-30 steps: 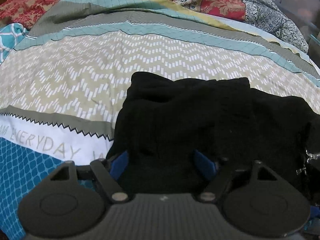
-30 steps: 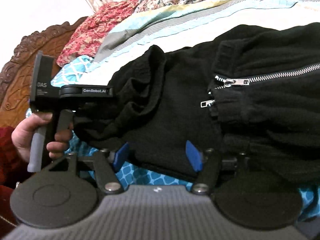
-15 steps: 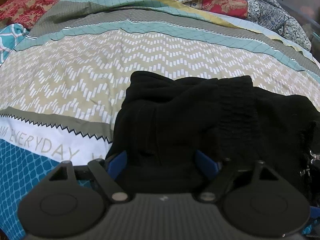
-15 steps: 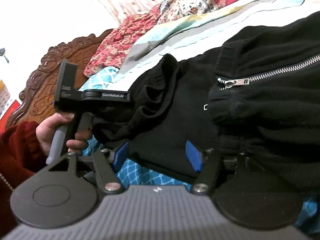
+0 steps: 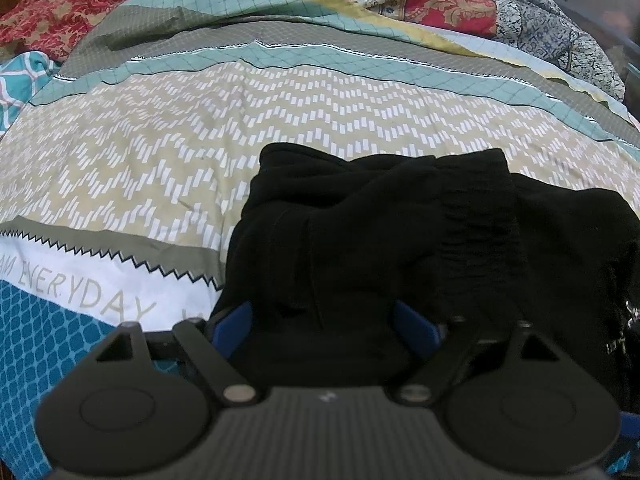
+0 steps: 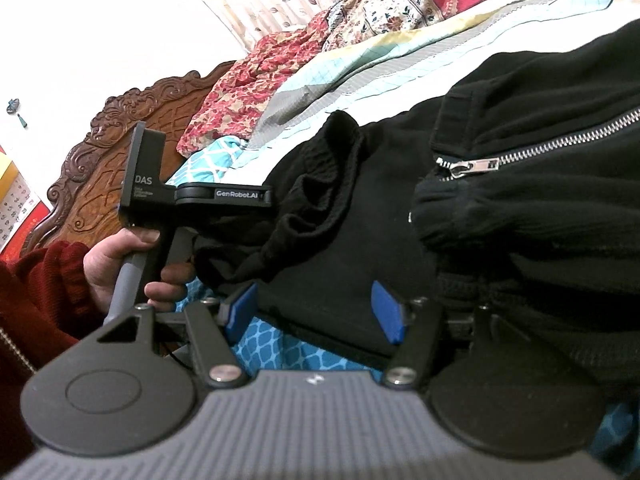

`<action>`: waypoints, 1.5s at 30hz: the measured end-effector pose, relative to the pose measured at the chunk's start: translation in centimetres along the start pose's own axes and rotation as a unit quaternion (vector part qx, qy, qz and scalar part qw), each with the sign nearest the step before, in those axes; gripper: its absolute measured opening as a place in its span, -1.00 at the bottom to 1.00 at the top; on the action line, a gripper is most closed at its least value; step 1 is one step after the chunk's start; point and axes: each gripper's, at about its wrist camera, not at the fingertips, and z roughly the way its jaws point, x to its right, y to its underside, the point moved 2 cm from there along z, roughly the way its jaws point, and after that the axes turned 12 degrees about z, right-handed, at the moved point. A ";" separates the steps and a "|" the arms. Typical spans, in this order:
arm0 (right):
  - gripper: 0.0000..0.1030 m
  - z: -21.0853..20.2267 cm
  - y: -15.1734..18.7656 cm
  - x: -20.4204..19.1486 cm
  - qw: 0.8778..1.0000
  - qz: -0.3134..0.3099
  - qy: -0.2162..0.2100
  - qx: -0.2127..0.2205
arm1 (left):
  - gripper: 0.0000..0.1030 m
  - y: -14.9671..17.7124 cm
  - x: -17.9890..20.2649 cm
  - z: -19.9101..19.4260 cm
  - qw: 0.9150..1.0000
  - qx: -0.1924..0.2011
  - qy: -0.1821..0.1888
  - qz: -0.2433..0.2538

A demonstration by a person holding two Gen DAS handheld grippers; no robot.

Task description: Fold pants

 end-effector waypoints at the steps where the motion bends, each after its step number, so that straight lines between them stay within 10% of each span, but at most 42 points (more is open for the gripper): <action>1: 0.27 0.0 0.0 -0.1 1.000 0.000 0.001 0.000 | 0.58 0.0 0.0 0.0 1.000 0.001 0.000 0.000; 23: 0.28 0.7 0.5 -3.3 0.995 0.024 0.096 0.023 | 0.58 1.4 -0.8 -5.9 0.998 0.034 0.045 -0.028; 29: 0.25 -1.0 -1.1 -6.9 0.996 0.023 0.042 0.080 | 0.58 2.1 -1.9 -8.3 0.999 0.036 0.016 -0.024; 38: -0.29 3.1 -0.2 -4.3 0.979 0.095 0.178 0.000 | 0.60 3.5 -1.7 -7.4 1.000 0.016 -0.001 -0.008; 45: -0.28 1.8 -0.4 -6.0 0.985 0.064 0.157 0.034 | 0.60 3.8 -1.5 -7.3 1.000 0.018 -0.005 -0.006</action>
